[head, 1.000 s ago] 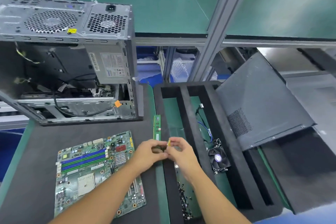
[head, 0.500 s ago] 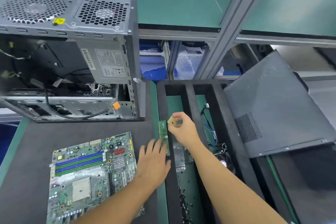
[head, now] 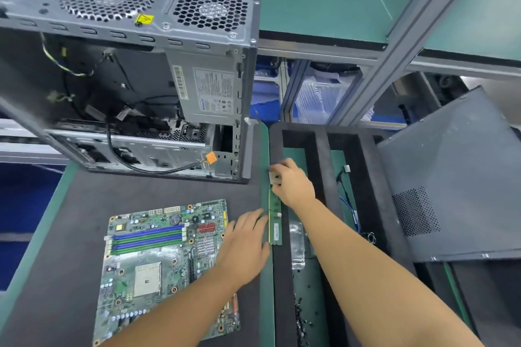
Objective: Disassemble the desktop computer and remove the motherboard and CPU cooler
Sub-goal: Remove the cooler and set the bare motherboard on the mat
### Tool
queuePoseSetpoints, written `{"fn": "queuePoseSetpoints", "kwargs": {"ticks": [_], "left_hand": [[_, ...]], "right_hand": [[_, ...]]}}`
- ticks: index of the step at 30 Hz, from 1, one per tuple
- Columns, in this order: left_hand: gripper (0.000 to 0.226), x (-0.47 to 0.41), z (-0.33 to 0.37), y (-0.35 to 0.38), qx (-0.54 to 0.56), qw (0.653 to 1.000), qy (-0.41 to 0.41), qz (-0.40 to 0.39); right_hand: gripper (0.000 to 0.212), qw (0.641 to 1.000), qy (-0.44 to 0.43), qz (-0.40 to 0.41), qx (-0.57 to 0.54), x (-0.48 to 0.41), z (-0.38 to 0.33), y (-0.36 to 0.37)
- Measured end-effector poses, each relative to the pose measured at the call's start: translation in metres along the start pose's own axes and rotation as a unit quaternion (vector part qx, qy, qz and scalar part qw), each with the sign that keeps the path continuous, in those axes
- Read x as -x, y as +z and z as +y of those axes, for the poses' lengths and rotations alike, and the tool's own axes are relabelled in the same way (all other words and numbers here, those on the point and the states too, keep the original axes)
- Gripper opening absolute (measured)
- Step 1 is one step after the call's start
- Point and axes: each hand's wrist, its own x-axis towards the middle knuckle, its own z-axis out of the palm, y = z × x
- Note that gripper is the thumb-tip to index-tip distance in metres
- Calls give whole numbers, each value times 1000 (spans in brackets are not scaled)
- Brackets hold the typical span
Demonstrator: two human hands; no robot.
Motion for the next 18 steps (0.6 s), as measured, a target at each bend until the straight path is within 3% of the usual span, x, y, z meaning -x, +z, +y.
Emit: {"fn": "queuePoseSetpoints", "kwargs": {"ticks": [6, 10, 13, 15, 18], "left_hand": [[55, -3, -13, -9, 5, 1000, -14, 9], [44, -1, -27, -29, 32, 998, 0, 61], [35, 14, -46, -51, 17, 992, 3, 128], [31, 30, -69, -65, -4, 982, -57, 177], [28, 60, -113, -82, 36, 935, -269, 230]], "right_hand": [[57, 999, 30, 12, -35, 10, -12, -7], [35, 991, 43, 106, -77, 36, -37, -9], [18, 980, 29, 103, -165, 67, -66, -1], [9, 979, 47, 49, -194, 86, -83, 9], [5, 975, 55, -58, -207, 109, -107, 27]]}}
